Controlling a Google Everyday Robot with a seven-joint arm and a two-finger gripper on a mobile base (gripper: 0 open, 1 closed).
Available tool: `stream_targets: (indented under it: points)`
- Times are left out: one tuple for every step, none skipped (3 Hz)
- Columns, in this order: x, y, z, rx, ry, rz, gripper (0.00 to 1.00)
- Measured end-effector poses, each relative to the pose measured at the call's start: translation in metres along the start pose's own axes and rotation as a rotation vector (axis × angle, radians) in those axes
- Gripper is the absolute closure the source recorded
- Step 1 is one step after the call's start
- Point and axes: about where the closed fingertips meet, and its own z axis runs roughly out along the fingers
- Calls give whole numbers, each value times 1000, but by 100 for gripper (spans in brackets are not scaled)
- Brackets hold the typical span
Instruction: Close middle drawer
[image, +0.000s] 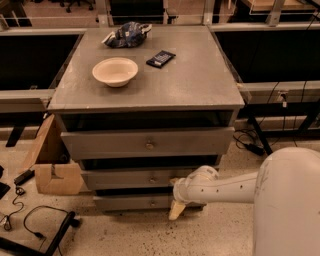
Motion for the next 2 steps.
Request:
stream_targets:
  points:
    - [0,2,-1,0,0,0,3]
    - [0,4,-2,0,0,-1,26]
